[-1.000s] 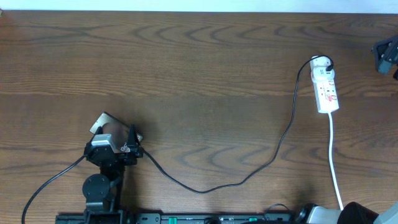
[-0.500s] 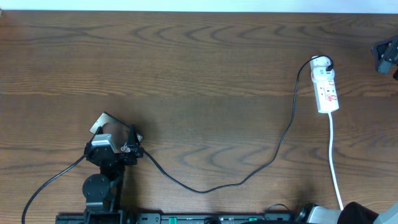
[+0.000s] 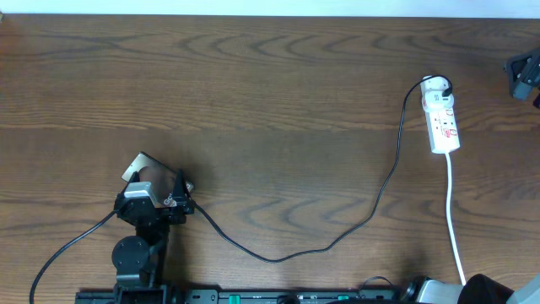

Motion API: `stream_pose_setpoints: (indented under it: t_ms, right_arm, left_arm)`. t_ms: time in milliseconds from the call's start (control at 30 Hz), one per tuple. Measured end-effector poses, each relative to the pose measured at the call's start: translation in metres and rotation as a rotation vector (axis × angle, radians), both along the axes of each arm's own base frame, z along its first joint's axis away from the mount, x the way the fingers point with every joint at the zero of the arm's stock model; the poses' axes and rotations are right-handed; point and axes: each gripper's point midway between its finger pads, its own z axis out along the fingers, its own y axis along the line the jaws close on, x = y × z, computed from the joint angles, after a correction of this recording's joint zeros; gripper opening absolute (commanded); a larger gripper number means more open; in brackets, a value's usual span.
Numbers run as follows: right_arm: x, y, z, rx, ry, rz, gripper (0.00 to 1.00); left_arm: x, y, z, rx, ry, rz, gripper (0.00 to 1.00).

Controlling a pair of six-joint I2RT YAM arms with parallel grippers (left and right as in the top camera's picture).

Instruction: Plug charger to phone and switch on socket

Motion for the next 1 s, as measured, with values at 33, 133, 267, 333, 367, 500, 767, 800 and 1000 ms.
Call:
stream_pose_setpoints:
  t_ms: [33, 133, 267, 333, 367, 500, 767, 800, 1000]
  right_arm:
    - [0.0, 0.0, 0.0, 0.0, 0.0, 0.0, 0.99]
    - [0.0, 0.0001, 0.0, 0.0, 0.0, 0.0, 0.99]
    - [0.0, 0.0001, 0.0, 0.0, 0.0, 0.0, 0.99]
    - [0.0, 0.0, 0.0, 0.0, 0.0, 0.0, 0.99]
    - [0.0, 0.0001, 0.0, 0.0, 0.0, 0.0, 0.99]
    - [0.0, 0.0001, 0.0, 0.0, 0.0, 0.001, 0.99]
    - [-0.0003, -0.0019, -0.0003, -0.008, 0.003, -0.007, 0.99]
    - [-0.0007, -0.003, -0.0008, -0.012, 0.006, -0.013, 0.99]
    - [0.0, 0.0003, -0.0016, -0.034, 0.013, -0.001, 0.99]
  left_arm:
    - [0.0, 0.0001, 0.0, 0.0, 0.0, 0.0, 0.89]
    - [0.0, 0.0001, 0.0, 0.0, 0.0, 0.0, 0.89]
    - [0.0, 0.0001, 0.0, 0.0, 0.0, 0.0, 0.89]
    - [0.0, 0.0001, 0.0, 0.0, 0.0, 0.0, 0.89]
    - [0.0, 0.0001, 0.0, 0.0, 0.0, 0.0, 0.89]
    - [0.0, 0.0001, 0.0, 0.0, 0.0, 0.0, 0.89]
    - [0.0, 0.0001, 0.0, 0.0, 0.0, 0.0, 0.89]
    - [0.0, 0.0001, 0.0, 0.0, 0.0, 0.0, 0.89]
    - [0.0, 0.0001, 0.0, 0.0, 0.0, 0.0, 0.89]
